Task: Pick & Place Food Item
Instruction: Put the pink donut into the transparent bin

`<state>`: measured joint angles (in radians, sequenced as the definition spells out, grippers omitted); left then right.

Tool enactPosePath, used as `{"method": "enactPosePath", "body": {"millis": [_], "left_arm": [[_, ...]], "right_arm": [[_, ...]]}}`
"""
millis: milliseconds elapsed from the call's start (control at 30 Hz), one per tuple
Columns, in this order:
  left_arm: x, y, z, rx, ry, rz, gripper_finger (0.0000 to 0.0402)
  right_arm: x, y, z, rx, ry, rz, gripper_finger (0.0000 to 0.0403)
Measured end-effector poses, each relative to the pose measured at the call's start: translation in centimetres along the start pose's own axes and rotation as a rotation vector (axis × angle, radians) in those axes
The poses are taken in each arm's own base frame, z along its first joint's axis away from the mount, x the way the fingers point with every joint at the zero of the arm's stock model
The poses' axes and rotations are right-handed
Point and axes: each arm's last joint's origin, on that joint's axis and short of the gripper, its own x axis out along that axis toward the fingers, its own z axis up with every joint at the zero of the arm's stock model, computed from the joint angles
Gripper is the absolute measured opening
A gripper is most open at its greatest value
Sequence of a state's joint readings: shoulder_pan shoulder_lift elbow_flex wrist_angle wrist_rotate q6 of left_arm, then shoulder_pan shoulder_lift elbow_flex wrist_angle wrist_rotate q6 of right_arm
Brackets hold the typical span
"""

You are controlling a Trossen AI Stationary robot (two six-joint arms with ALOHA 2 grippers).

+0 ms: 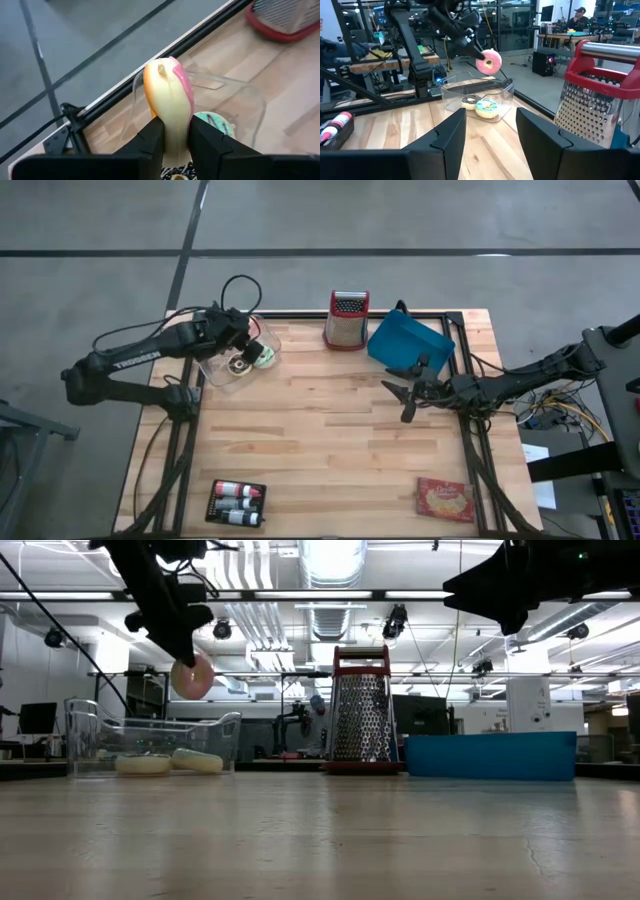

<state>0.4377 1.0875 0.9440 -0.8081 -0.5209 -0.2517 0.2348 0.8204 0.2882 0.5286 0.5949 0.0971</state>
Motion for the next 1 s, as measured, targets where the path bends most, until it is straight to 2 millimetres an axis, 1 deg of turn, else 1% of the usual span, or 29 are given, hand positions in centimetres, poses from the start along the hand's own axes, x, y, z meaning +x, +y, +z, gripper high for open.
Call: {"method": "enactPosePath", "body": {"millis": [200, 367, 500, 633, 867, 1000], "left_arm": [[1.0, 0.0, 0.1, -0.076, 0.039, 0.021, 0.0083], [1.5, -0.2, -0.5, -0.109, 0.091, -0.004, 0.0083], [2.2, -0.6, -1.6, -0.092, 0.154, -0.081, 0.0083], [3.1, -0.4, -2.8, -0.059, 0.199, -0.063, 0.0083], [3.5, 0.4, -2.9, -0.06, 0.208, -0.038, 0.0083], [3.7, 0.5, -2.9, -0.063, 0.228, -0.109, 0.0083]], "right_arm": [[0.0, 0.0, 0.0, 0.0, 0.0, 0.0, 0.0169], [0.0, 0.0, 0.0, 0.0, 0.0, -0.002, 0.0169], [0.0, 0.0, 0.0, 0.0, 0.0, -0.002, 0.0169], [0.0, 0.0, 0.0, 0.0, 0.0, -0.002, 0.0169], [0.0, 0.0, 0.0, 0.0, 0.0, -0.001, 0.0169], [0.0, 0.0, 0.0, 0.0, 0.0, -0.001, 0.0169]]}}
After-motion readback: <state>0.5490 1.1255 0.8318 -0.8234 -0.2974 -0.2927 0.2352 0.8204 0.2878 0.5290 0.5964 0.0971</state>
